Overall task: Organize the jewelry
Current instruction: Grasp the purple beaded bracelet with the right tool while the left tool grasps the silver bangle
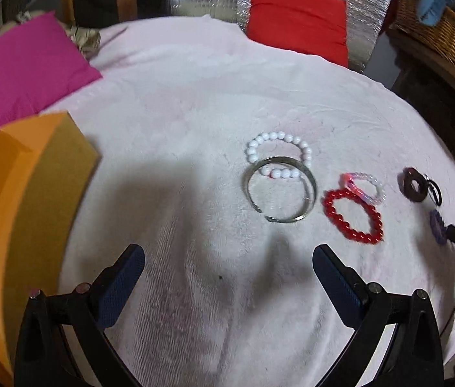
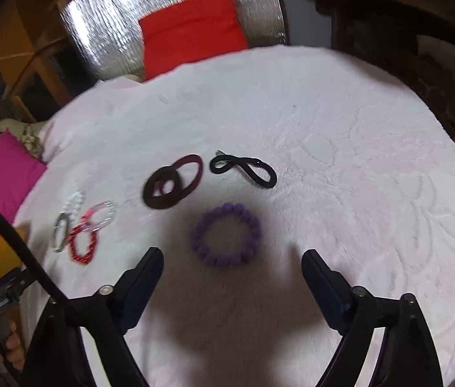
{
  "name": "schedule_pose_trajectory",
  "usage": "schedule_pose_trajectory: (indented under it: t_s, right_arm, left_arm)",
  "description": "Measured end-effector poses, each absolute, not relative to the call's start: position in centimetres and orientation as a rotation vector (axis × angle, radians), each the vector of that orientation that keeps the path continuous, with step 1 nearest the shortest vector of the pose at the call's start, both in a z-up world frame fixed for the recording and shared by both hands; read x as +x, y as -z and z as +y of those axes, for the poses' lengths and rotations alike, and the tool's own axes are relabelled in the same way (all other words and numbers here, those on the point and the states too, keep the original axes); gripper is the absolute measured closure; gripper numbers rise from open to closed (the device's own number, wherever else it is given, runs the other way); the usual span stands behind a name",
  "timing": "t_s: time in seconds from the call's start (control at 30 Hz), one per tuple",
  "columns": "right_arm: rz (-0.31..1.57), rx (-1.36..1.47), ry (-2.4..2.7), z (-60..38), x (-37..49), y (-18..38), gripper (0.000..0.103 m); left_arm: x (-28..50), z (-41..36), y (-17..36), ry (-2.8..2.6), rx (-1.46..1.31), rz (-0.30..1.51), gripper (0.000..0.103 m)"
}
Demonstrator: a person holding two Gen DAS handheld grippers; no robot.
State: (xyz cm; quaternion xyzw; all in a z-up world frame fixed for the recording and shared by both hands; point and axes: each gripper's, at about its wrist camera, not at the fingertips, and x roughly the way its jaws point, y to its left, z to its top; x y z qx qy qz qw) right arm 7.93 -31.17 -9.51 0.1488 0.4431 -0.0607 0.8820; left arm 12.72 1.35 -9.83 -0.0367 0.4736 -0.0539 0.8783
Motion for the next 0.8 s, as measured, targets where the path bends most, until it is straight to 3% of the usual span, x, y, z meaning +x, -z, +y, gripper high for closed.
schedule_pose_trajectory:
  t_s: [0.17, 0.23, 0.27, 0.33, 0.8]
  right_arm:
    - [0.965, 0.227, 0.187, -30.1, 10.1, 10.8, 0.034]
    - [0.958, 0.208, 0.197, -29.6, 10.1, 10.8, 0.060]
    - [0.959, 0.197, 0.208, -29.4, 10.0, 10.8, 0.061]
    - [0.954, 0.203, 0.212, -29.3, 9.9, 10.6, 0.072]
    - [0.926, 0.298, 0.147, -28.9, 8.2, 9.7, 0.084]
  left_arm:
    - [14.3, 1.8, 10.7, 0.119, -0.145, 1.012, 0.000]
    - [15.0, 1.6, 10.7, 0.119, -0.163, 1.005, 0.000]
    - [15.3, 1.5, 10.8, 0.117, -0.176, 1.003, 0.000]
    - [15.9, 1.3, 10.9, 0.109, -0.201, 1.005, 0.000]
    - [17.3, -1.4, 11.3, 0.082, -0.205, 1.013, 0.000]
